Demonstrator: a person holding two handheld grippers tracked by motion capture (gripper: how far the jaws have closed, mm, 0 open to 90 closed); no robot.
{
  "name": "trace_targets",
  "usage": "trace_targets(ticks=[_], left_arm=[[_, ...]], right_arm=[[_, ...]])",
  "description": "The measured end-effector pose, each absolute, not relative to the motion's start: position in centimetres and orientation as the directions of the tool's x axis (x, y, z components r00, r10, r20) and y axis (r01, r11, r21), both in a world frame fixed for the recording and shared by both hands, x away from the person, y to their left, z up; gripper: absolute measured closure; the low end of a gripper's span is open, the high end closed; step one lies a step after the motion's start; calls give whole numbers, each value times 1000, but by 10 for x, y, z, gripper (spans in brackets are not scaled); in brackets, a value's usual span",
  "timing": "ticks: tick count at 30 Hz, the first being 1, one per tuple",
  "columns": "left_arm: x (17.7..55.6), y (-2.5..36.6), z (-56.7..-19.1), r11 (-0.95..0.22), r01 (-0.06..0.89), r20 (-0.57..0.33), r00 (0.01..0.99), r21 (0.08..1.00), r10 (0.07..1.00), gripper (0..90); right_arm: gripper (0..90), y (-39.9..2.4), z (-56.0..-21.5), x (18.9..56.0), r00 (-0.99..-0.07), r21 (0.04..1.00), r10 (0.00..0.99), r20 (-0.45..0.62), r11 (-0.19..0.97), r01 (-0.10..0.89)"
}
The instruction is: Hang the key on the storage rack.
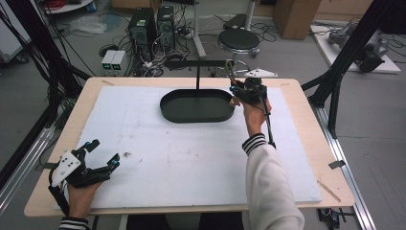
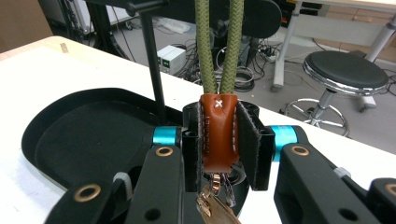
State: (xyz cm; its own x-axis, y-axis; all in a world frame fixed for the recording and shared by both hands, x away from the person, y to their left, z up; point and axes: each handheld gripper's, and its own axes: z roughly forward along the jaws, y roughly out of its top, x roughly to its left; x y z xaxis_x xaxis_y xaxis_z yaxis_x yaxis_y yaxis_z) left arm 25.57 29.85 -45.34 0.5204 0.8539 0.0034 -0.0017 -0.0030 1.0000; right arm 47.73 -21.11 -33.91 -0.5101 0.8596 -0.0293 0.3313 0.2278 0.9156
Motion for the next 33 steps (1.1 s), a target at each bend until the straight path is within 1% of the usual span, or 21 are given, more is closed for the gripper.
trace_targets(ticks=[12, 33], left_arm=[[256, 299, -453, -3, 0, 3, 520, 1000, 854, 92], [256, 299, -453, -4, 2, 3, 521, 1000, 853, 92]], right_arm=[[723, -209, -349, 486, -497, 908, 867, -31, 233, 350], [724, -209, -362, 501, -469, 902, 883, 7, 197, 384]])
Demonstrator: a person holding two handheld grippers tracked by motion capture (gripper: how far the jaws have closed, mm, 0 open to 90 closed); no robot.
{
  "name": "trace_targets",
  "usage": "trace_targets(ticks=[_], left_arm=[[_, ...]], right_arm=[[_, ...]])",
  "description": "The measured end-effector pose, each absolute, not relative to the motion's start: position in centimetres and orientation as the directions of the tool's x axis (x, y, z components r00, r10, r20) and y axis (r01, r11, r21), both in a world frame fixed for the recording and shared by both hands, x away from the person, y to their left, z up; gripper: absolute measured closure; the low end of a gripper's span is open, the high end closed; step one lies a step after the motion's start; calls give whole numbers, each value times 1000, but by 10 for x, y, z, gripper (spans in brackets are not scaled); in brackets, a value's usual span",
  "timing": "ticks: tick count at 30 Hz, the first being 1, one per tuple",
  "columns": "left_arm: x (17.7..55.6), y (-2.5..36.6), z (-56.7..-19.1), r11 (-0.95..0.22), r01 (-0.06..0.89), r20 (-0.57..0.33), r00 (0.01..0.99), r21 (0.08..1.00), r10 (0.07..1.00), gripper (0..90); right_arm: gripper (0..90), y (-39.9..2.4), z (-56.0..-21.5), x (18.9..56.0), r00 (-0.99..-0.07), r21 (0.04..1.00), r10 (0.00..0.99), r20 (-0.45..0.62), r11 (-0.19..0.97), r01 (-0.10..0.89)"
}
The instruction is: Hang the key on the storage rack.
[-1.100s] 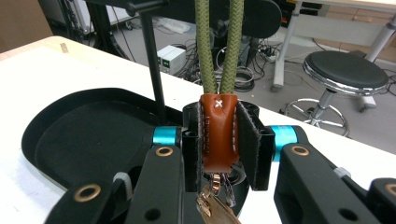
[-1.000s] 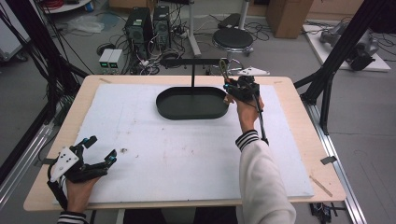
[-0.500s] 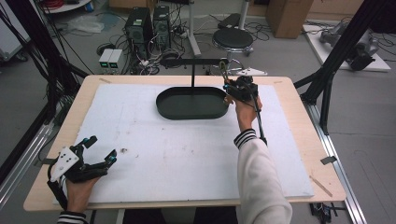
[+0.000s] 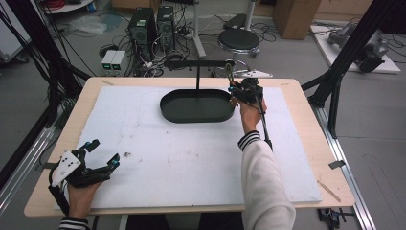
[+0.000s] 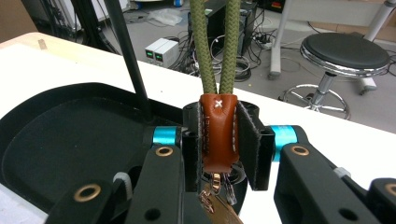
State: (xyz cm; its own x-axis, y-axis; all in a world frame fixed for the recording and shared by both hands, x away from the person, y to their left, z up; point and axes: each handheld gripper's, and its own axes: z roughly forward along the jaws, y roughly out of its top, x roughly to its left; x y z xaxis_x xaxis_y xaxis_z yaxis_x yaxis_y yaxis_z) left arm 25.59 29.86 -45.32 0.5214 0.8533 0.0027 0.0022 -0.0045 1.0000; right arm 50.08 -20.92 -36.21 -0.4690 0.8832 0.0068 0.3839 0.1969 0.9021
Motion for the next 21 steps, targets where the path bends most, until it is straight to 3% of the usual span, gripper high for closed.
trace_targets(ticks=[12, 13, 18, 19, 21], left_arm=[[256, 298, -453, -5, 1, 4, 521, 1000, 853, 92], [256, 298, -453, -5, 1, 3, 521, 1000, 853, 92], [256, 298, -453, -7, 4, 3, 521, 1000, 853, 92], [256, 298, -453, -8, 5, 5, 521, 1000, 854, 92], [256, 299, -453, -2, 3, 0, 520, 1000, 854, 92]], right_arm=[[698, -210, -365, 504, -462, 904, 887, 11, 188, 384], [657, -209, -365, 504, -461, 906, 887, 8, 189, 379], [97, -214, -364, 502, -408, 920, 911, 68, 101, 378], [26, -215, -363, 501, -399, 917, 914, 70, 99, 386], [3, -219, -357, 494, -408, 917, 910, 69, 103, 385]])
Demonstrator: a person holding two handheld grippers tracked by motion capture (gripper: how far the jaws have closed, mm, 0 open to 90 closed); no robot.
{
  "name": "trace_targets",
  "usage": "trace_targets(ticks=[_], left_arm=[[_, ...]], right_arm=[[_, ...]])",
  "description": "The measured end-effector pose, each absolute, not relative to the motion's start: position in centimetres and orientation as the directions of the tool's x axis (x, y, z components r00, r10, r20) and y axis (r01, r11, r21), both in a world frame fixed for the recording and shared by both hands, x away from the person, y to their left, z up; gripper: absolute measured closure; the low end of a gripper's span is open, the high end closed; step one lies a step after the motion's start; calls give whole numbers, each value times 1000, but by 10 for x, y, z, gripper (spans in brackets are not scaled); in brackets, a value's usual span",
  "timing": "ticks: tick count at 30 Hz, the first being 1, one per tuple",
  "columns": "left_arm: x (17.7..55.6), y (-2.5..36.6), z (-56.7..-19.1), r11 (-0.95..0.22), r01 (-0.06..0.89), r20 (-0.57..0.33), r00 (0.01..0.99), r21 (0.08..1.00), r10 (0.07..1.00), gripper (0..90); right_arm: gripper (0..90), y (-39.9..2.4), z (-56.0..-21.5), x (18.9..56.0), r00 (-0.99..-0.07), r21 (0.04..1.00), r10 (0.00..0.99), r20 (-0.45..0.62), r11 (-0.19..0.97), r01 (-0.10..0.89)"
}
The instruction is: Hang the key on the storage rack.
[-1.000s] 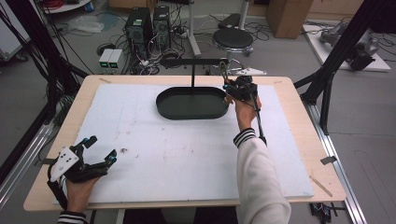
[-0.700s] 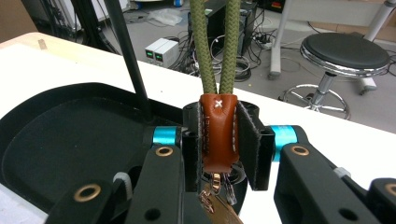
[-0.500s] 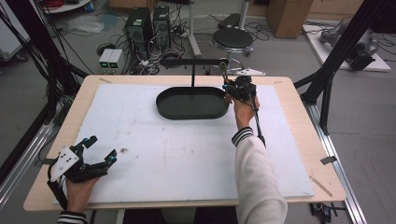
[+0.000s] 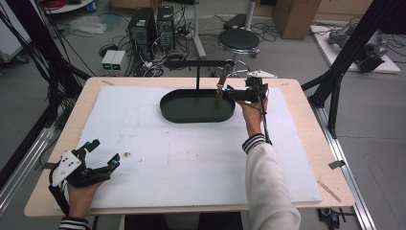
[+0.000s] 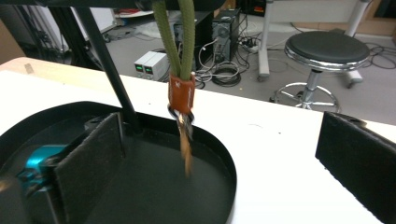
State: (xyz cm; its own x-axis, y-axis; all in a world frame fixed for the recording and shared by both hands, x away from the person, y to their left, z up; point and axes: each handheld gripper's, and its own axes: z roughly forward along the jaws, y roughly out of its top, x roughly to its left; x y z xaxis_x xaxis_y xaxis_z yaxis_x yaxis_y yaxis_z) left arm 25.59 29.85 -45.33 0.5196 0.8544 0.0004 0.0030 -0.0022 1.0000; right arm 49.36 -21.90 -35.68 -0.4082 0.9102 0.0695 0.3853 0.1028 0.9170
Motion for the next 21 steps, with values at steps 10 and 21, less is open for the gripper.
trace_targets(ticks=[10, 21], left_arm=[[256, 298, -453, -11, 2, 8, 518, 1000, 856, 92], [256, 297, -453, -21, 3, 16, 519, 1000, 855, 92]], right_arm=[[3, -262, -333, 430, -595, 960, 802, 53, 123, 252], [3, -303, -369, 347, -672, 981, 740, 22, 114, 159]])
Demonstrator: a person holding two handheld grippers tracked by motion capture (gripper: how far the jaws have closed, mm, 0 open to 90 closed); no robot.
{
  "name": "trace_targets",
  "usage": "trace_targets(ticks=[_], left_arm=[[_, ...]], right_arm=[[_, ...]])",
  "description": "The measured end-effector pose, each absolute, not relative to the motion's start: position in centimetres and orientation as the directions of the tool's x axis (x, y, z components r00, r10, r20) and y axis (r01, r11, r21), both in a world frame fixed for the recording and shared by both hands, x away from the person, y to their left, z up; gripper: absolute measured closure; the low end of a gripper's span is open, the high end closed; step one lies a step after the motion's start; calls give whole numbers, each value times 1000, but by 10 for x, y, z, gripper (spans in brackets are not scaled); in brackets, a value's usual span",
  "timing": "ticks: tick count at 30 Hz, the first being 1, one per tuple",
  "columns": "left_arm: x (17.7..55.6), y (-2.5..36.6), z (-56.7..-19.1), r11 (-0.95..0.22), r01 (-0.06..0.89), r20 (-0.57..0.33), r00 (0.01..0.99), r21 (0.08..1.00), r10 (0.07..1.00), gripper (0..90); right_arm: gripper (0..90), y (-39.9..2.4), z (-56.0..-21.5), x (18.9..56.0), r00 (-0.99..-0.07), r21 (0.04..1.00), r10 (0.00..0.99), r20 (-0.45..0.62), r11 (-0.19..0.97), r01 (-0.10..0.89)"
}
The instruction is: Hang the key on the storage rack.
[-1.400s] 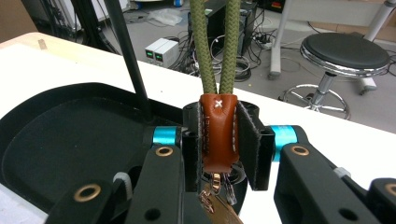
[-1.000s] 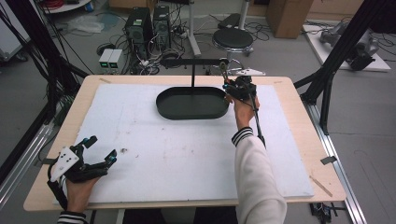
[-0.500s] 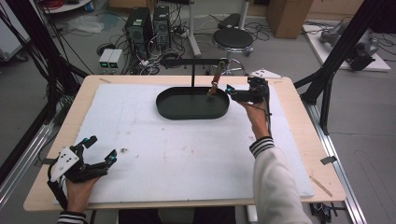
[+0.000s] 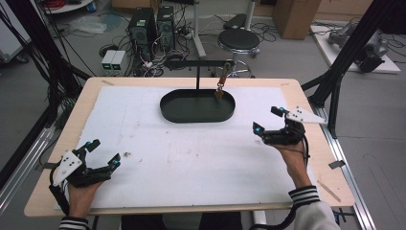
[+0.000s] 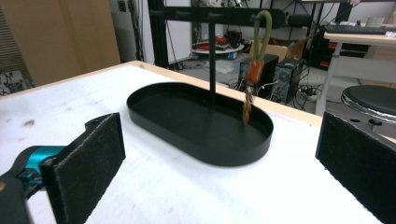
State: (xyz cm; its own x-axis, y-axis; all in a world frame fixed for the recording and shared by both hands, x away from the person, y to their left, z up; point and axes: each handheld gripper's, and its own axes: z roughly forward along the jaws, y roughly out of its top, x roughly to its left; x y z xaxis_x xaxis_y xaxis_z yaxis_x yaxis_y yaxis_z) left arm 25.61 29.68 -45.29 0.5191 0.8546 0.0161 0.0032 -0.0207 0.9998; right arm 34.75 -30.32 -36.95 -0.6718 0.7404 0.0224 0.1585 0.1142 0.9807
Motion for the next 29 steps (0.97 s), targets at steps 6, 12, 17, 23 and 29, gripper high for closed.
trace_targets(ticks=[6, 12, 17, 23, 29], left_arm=[[256, 297, -453, -22, 6, 16, 519, 1000, 855, 92], [256, 297, -453, -22, 1, 18, 519, 1000, 855, 92], [256, 297, -453, -20, 3, 15, 517, 1000, 856, 92], [256, 296, -453, -27, 8, 19, 516, 1000, 856, 92], [256, 297, -453, -22, 5, 17, 516, 1000, 856, 92]], right_arm=[[3, -310, -398, 328, -677, 988, 736, 9, 97, 119], [3, -315, -422, 305, -644, 997, 764, -23, 61, 37], [3, -320, -437, 294, -639, 1000, 768, -26, 18, -19], [3, -324, -453, 296, -655, 1000, 756, 6, 12, 23], [4, -323, -453, 293, -636, 1000, 771, 0, 9, 11]])
